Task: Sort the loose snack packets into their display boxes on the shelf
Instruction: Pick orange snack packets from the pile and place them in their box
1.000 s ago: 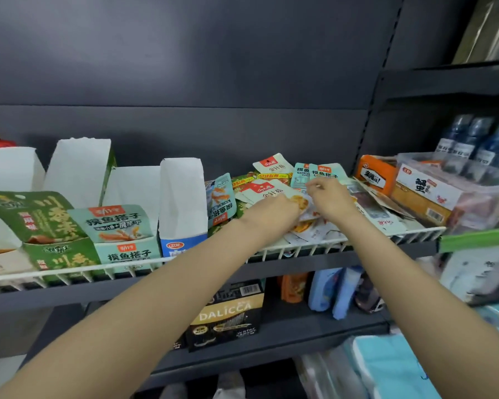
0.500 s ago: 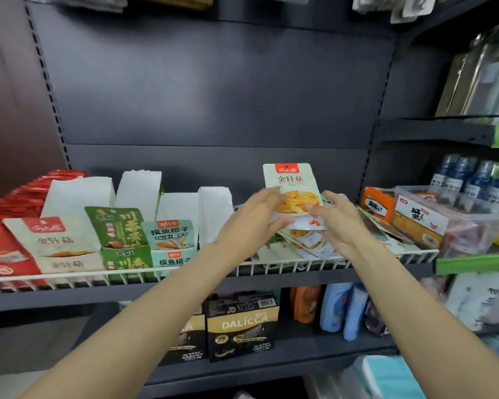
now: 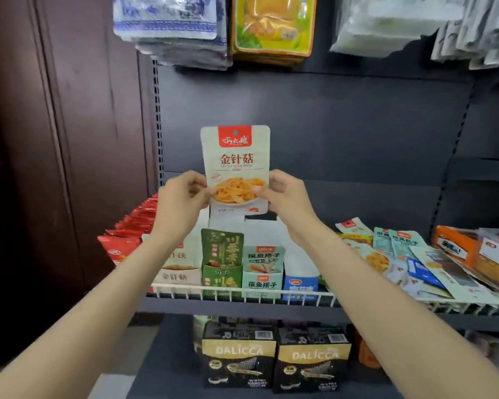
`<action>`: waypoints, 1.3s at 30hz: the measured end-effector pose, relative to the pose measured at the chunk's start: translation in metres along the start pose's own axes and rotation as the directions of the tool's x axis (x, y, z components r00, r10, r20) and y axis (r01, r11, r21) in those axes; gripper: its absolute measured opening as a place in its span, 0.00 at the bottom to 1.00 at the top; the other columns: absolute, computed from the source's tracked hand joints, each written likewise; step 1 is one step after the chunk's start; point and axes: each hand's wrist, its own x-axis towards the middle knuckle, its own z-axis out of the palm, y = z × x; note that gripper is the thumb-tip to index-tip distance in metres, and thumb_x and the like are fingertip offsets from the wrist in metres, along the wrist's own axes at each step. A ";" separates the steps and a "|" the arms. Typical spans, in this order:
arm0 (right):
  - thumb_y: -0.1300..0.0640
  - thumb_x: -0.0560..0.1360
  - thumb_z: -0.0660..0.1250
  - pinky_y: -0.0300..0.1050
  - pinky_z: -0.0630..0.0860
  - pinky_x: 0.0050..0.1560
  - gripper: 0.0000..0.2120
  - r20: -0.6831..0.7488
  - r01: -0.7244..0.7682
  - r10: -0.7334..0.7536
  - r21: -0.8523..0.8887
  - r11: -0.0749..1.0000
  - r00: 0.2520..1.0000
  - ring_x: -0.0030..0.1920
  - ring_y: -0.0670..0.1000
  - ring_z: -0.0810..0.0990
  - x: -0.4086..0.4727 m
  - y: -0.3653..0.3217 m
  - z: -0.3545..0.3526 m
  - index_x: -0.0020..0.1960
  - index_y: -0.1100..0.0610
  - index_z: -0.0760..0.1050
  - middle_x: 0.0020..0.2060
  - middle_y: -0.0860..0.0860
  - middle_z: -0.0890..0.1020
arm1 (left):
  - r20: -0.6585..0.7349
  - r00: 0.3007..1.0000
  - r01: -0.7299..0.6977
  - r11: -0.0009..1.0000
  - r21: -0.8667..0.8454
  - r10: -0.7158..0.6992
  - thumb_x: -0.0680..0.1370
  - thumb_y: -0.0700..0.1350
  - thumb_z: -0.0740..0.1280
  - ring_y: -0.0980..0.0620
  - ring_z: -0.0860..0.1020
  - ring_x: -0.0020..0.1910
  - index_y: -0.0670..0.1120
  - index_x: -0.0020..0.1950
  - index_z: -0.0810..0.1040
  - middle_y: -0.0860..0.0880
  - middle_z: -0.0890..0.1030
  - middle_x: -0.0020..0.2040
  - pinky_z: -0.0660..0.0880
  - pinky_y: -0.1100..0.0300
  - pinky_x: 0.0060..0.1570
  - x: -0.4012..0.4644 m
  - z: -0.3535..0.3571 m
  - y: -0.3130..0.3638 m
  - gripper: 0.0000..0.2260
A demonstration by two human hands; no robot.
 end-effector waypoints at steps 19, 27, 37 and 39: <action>0.57 0.74 0.69 0.36 0.70 0.36 0.11 0.368 0.052 0.203 -0.577 0.815 0.907 0.37 0.44 0.76 0.042 0.038 0.081 0.52 0.63 0.81 0.53 0.54 0.83 | 0.074 0.988 0.138 0.990 0.007 -0.138 0.74 0.44 0.71 0.55 0.80 0.44 0.45 0.53 0.73 0.52 0.80 0.46 0.76 0.64 0.40 0.018 -0.053 -0.085 0.12; 0.60 0.76 0.67 0.40 0.80 0.43 0.07 0.318 0.027 0.136 -0.461 0.887 0.938 0.41 0.49 0.83 0.041 0.032 0.084 0.52 0.62 0.79 0.52 0.54 0.82 | 0.110 0.981 0.153 0.986 0.073 -0.160 0.74 0.45 0.71 0.53 0.81 0.46 0.44 0.50 0.74 0.49 0.82 0.49 0.78 0.59 0.44 0.024 -0.061 -0.088 0.09; 0.59 0.75 0.68 0.38 0.78 0.37 0.09 0.360 0.041 0.234 -0.614 0.788 0.903 0.41 0.48 0.82 0.044 0.027 0.089 0.51 0.66 0.79 0.52 0.54 0.82 | 0.208 0.965 0.116 0.970 0.212 -0.161 0.74 0.44 0.71 0.50 0.81 0.50 0.45 0.53 0.74 0.47 0.81 0.53 0.77 0.60 0.45 0.030 -0.066 -0.078 0.10; 0.56 0.76 0.67 0.39 0.76 0.36 0.11 0.368 0.039 0.235 -0.604 0.796 0.900 0.40 0.47 0.80 0.041 0.027 0.090 0.53 0.63 0.78 0.51 0.51 0.81 | 0.266 0.946 0.116 0.961 0.250 -0.183 0.74 0.43 0.70 0.49 0.81 0.52 0.46 0.53 0.73 0.46 0.81 0.56 0.78 0.57 0.47 0.028 -0.065 -0.079 0.10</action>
